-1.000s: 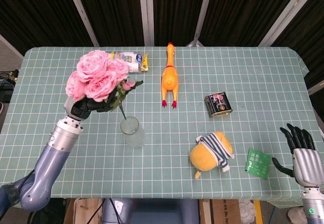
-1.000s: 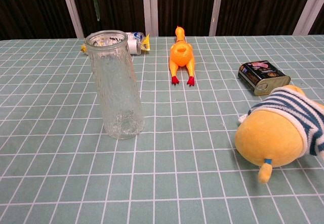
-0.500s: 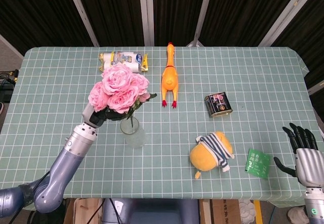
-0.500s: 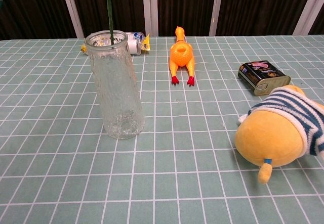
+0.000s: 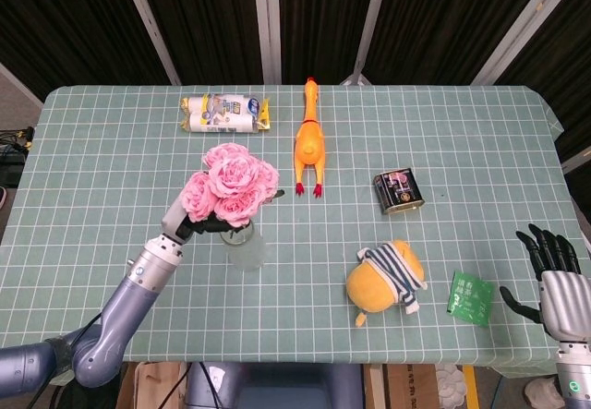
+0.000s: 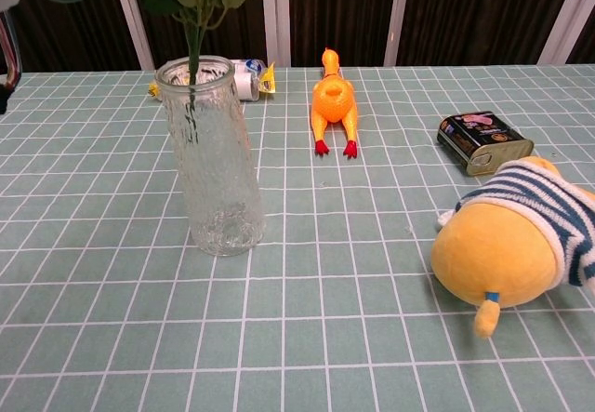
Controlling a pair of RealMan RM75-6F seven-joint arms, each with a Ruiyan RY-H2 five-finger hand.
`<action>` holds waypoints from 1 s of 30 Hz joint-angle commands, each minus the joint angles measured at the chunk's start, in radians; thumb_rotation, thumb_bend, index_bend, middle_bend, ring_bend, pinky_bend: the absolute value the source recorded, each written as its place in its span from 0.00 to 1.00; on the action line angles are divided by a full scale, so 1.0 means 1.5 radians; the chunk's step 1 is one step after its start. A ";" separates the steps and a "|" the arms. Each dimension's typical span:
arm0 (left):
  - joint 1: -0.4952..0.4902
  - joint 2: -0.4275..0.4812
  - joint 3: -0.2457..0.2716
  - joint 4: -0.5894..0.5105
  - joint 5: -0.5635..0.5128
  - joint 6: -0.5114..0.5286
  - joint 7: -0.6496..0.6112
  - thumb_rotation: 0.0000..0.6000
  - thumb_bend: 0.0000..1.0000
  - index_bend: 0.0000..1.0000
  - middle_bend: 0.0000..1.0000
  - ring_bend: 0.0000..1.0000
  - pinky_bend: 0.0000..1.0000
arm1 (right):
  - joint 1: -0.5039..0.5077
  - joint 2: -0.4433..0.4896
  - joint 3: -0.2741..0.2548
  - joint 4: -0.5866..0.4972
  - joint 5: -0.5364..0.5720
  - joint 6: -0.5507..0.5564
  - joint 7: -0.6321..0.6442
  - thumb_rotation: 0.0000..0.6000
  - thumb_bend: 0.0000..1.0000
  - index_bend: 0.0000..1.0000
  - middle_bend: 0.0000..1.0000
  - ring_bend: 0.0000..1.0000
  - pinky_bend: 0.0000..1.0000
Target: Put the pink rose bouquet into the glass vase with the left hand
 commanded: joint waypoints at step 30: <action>0.037 0.090 0.092 0.032 0.144 -0.066 -0.188 1.00 0.20 0.08 0.11 0.00 0.01 | -0.003 0.003 0.002 0.000 -0.002 0.007 0.009 1.00 0.27 0.14 0.07 0.03 0.00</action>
